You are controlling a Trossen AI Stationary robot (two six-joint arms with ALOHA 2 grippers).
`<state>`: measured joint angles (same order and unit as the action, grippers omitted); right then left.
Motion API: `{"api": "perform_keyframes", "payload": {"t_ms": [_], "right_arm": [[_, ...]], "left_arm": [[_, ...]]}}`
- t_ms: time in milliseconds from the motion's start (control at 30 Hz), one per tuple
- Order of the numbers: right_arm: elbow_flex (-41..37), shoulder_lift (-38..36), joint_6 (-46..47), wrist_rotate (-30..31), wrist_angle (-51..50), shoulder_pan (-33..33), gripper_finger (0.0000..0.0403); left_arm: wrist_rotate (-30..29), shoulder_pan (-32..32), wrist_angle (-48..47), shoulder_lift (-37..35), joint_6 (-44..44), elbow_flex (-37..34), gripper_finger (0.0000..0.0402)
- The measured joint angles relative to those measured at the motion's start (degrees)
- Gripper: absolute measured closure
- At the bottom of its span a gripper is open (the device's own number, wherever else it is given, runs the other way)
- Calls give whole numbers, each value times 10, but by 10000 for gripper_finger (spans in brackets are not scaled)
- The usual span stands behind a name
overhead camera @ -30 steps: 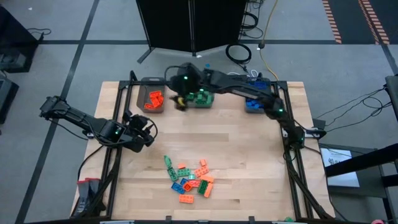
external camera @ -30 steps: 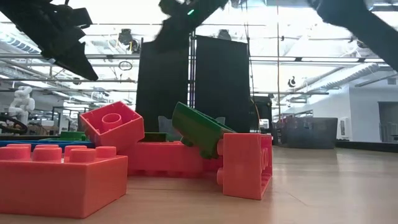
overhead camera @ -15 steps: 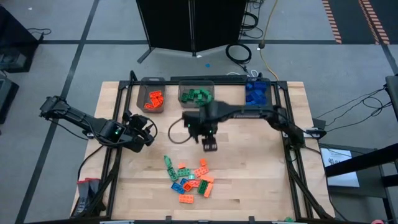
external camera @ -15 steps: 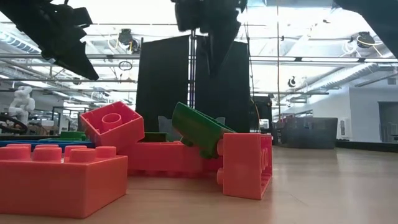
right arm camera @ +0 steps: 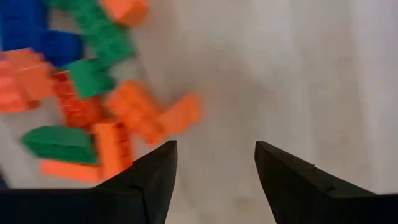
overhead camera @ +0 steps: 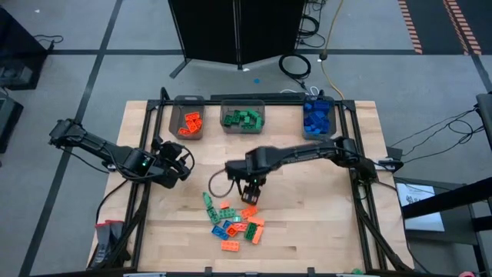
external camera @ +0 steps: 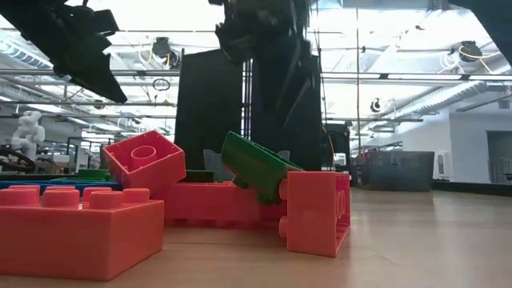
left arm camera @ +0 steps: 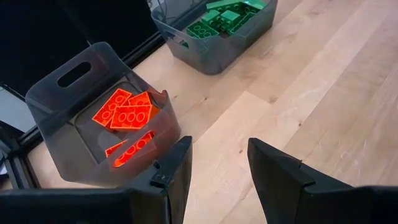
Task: Sort blocks
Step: Put the orange game piece into the left black bin
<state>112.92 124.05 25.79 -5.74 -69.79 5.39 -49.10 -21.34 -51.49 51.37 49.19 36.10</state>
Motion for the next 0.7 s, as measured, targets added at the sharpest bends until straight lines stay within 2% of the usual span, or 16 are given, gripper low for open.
{"api": "perform_keyframes", "payload": {"t_ms": [433,700], "right_arm": [[0,2,169,115,41,51,193],[-40,8,251,129,85,67,193]], "left_arm": [[2,0,0,0,-1,0,241],[5,0,0,0,-6,0,241]]}}
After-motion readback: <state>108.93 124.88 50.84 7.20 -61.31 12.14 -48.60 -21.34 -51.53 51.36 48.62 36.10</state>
